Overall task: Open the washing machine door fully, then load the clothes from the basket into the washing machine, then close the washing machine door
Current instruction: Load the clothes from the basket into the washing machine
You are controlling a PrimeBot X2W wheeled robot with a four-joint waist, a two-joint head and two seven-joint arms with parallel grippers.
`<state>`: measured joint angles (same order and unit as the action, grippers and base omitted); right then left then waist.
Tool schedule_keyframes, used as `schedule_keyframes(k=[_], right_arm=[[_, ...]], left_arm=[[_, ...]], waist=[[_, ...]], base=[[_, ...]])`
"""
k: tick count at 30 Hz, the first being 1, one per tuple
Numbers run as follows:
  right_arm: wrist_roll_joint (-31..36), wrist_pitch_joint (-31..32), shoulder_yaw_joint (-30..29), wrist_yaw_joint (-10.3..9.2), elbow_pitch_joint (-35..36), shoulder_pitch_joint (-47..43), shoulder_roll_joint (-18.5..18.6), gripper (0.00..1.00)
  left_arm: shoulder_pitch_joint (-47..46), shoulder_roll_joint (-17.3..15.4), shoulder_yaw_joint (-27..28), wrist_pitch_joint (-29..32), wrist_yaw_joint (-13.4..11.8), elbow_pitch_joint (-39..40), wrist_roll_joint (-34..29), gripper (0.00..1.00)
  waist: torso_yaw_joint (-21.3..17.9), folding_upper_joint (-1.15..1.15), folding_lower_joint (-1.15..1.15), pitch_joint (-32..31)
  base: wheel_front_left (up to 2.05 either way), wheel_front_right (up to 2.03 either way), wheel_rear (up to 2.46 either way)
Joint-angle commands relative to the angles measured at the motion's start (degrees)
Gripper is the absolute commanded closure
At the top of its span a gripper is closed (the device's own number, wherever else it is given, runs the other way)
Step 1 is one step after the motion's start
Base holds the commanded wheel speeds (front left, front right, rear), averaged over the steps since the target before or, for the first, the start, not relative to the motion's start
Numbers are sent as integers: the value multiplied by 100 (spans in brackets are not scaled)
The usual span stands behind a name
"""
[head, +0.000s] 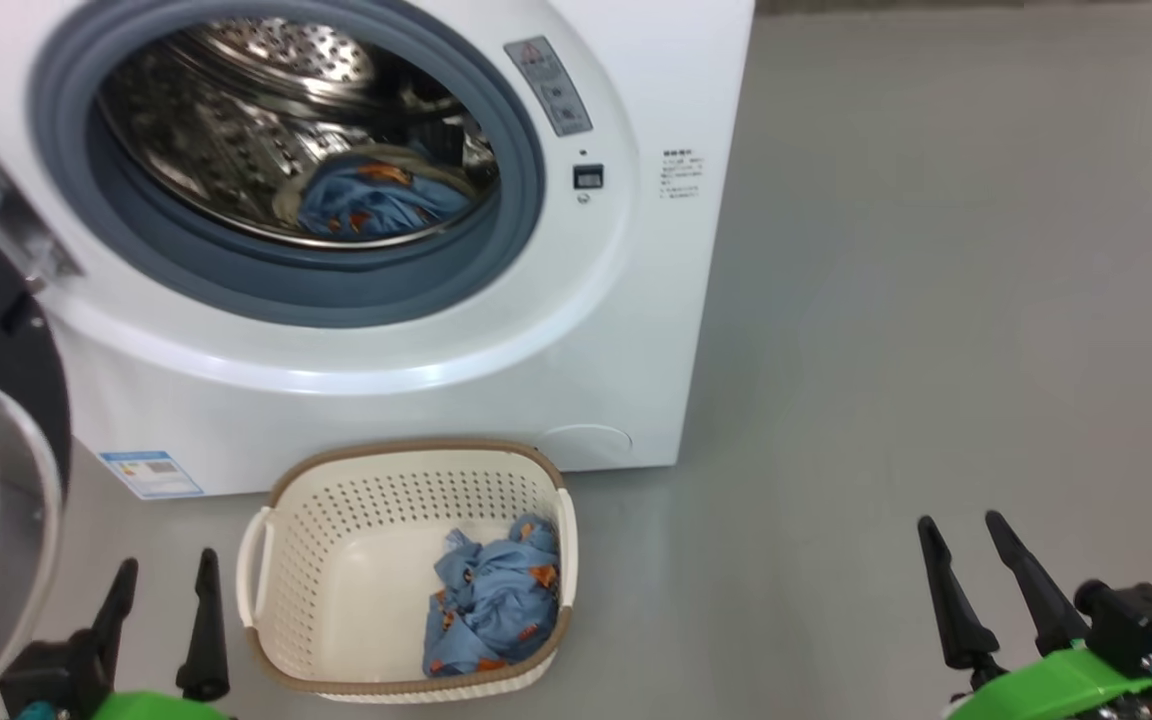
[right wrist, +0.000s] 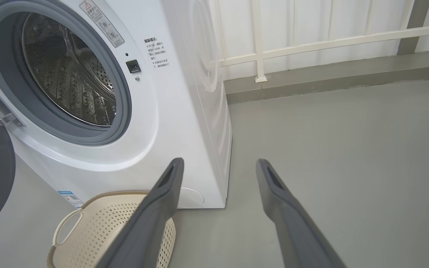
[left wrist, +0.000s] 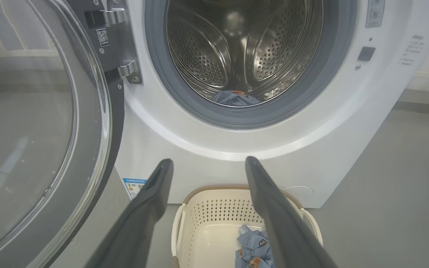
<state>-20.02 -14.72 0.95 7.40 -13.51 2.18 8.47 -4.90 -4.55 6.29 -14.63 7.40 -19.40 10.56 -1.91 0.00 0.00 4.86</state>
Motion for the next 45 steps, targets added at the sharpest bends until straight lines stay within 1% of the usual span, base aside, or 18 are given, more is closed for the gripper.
schedule_keyframes(k=[1,12,25,34,44,45], right_arm=[[-48,-28,56,9,159,-77,95,0],[-36,-28,-158,9,230,-341,73,0],[-6,-28,-209,9,294,-286,-19,0],[38,-28,-231,9,380,56,-48,0],[296,-28,-177,9,504,611,-86,0],[296,-28,-177,9,504,611,-86,0]], left_arm=[[56,-77,167,-37,8,254,7,0],[430,15,192,-37,9,610,-74,0],[366,29,168,-37,9,640,-66,0],[115,45,16,-37,9,484,38,0],[-589,53,-410,-37,9,-62,237,0],[-589,53,-410,-37,9,-62,237,0]], waist=[[183,0,0,-212],[241,0,0,-326],[215,0,0,-143],[114,0,0,358],[-1,0,0,1348],[-1,0,0,1348]], base=[[0,0,0],[0,0,0],[0,0,0],[0,0,0],[0,0,0],[0,0,0]])
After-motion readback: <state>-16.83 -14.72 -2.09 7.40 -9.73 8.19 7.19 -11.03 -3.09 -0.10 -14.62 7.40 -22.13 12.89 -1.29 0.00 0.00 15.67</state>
